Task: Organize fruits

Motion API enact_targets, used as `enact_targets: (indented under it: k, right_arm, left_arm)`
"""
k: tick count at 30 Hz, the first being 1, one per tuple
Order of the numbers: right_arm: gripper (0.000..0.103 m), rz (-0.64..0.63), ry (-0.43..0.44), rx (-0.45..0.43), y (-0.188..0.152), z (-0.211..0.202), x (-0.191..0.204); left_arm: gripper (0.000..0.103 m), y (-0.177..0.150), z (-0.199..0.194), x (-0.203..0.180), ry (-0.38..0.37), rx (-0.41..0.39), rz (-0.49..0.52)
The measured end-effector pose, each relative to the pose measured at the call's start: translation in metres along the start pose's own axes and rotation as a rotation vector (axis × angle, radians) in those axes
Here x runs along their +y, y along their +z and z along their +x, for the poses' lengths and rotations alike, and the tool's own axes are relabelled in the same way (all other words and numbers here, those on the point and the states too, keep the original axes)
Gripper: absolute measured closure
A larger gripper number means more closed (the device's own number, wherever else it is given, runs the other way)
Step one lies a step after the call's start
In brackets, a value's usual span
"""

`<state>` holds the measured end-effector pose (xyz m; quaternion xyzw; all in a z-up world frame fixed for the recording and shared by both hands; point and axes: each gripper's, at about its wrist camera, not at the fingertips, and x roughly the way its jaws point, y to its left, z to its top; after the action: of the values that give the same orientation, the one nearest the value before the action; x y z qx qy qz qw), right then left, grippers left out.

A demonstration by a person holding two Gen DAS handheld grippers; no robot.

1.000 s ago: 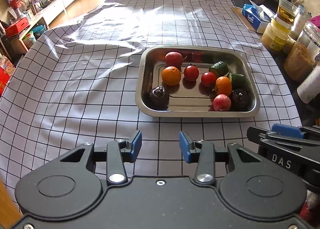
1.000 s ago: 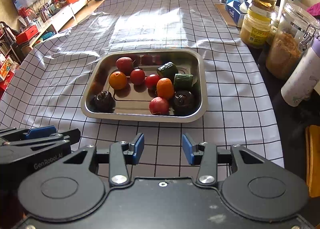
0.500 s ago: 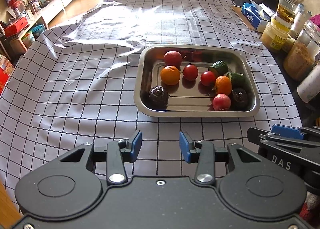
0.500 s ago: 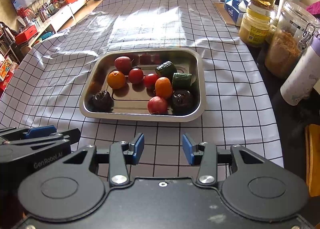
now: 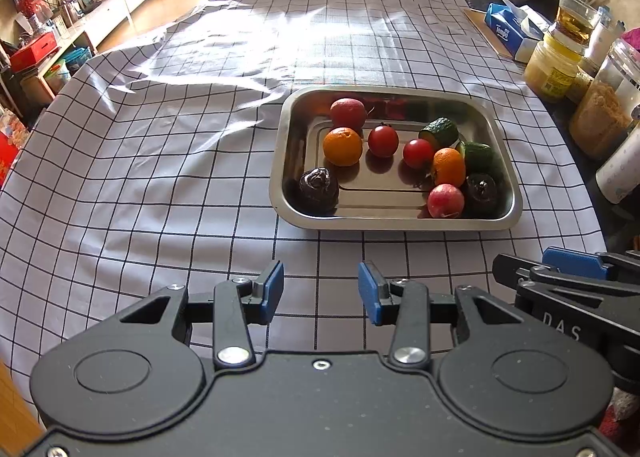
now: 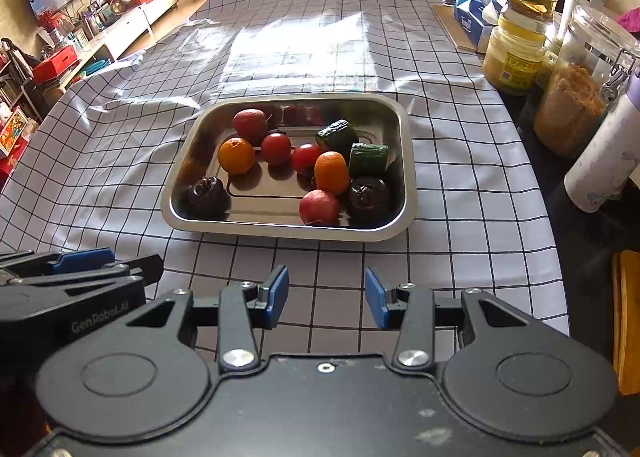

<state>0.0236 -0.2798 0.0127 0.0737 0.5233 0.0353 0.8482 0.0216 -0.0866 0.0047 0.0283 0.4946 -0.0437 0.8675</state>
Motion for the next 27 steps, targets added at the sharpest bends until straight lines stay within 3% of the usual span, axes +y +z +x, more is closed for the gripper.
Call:
enact_targets:
  k: [27]
  right_arm:
    - [0.058,0.003,0.001,0.001,-0.0005,-0.0008,0.0001]
  left_arm:
    - [0.053,-0.0016,-0.0013,-0.0029,-0.006,0.003,0.01]
